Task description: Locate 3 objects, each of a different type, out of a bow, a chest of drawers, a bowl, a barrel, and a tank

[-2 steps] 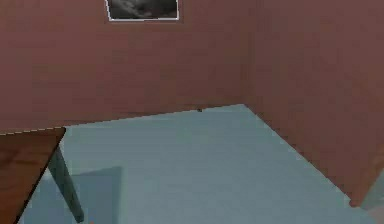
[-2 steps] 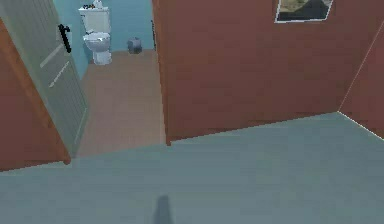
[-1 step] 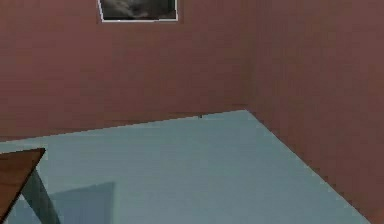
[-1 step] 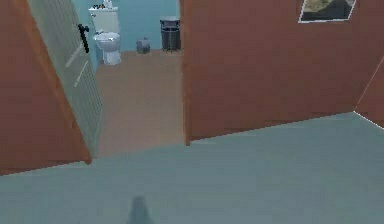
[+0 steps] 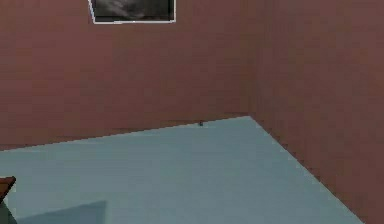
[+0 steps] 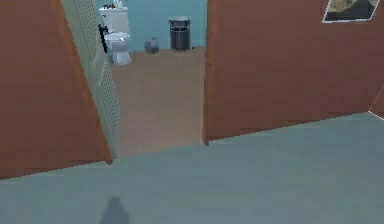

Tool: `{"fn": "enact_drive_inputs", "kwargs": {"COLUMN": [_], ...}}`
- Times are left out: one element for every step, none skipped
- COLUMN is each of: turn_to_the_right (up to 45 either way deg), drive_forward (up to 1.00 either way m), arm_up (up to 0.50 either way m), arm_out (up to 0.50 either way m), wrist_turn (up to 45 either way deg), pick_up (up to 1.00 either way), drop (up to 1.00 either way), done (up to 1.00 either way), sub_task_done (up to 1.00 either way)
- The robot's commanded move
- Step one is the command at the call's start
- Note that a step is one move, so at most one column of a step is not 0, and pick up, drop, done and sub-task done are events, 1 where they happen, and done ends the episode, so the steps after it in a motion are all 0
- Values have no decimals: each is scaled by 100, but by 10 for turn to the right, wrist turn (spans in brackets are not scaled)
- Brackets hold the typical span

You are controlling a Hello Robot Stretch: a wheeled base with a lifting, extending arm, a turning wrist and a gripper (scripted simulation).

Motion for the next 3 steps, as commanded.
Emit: {"fn": "enact_drive_inputs", "kwargs": {"turn_to_the_right": [450,390,0], "drive_forward": [0,0,20], "arm_up": [0,0,0], "arm_out": [0,0,0], "wrist_turn": [0,0,0], "pick_up": [0,0,0], "drop": [0,0,0], "done": [0,0,0], "sub_task_done": [0,0,0]}}
